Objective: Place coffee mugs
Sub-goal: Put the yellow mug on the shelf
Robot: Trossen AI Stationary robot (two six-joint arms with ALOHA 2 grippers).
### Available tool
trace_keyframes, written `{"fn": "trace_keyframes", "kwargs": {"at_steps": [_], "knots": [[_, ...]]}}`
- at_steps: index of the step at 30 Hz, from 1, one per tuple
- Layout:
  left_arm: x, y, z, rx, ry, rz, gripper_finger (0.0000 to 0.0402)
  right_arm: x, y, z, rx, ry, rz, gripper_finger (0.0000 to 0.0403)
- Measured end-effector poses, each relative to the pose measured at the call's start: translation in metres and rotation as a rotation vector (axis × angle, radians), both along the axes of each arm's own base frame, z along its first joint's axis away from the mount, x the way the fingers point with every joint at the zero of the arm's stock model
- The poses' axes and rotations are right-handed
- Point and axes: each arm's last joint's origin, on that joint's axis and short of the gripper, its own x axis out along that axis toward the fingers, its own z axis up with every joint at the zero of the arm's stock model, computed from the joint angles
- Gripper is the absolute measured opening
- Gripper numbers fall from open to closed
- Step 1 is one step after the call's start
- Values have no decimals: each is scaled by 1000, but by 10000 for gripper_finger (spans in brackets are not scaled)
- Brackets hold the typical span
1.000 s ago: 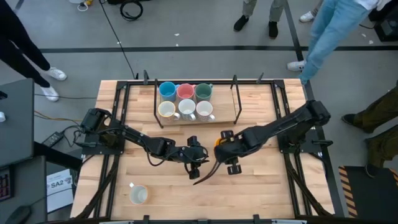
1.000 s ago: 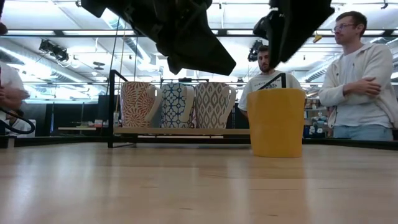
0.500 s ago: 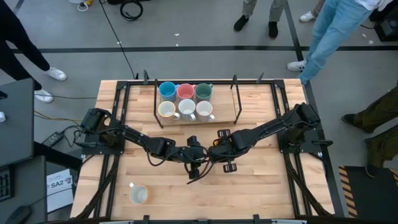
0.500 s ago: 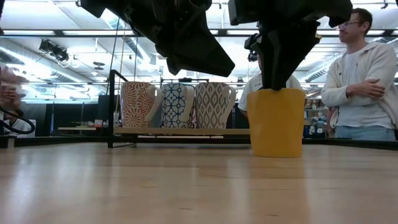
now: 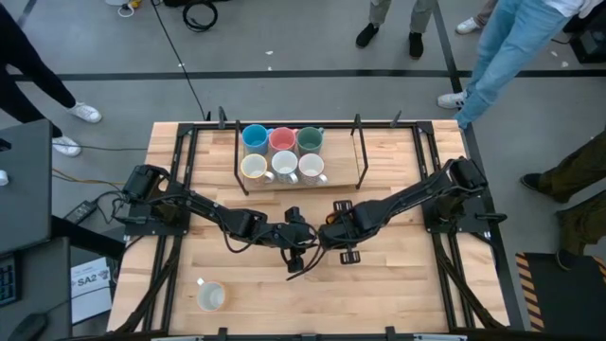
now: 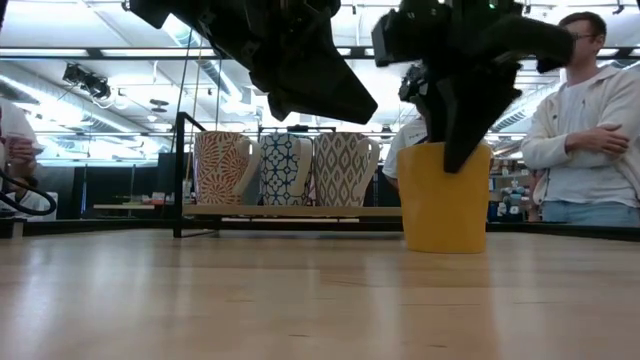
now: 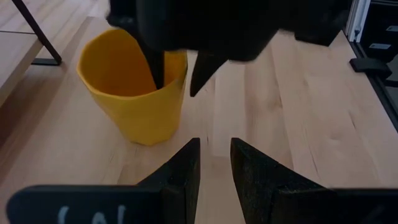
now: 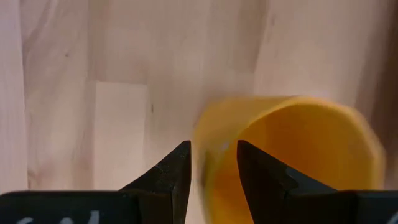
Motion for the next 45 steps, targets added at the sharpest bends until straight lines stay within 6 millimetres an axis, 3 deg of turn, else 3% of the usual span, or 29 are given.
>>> {"fn": "trace_keyframes", "kwargs": {"at_steps": [8,17,23,29,34,39,45], "knots": [[0,0,0,0,-1,-1,96,-1,-1,-6,6,0,-1,117],[-4,-9,1,0,1,-25,96,-1,-1,-8,7,-3,2,27],[-14,-17,16,-2,-7,-55,96,-2,-1,-8,4,0,5,25],[-37,-25,38,18,32,-104,96,-3,0,-4,12,36,81,25],[-63,-31,52,56,99,-128,96,1,3,20,22,44,144,25],[-82,-36,60,115,119,-33,96,6,3,55,12,30,212,25],[-98,-45,44,89,141,-2,96,9,-7,104,-11,-8,273,25]]}}
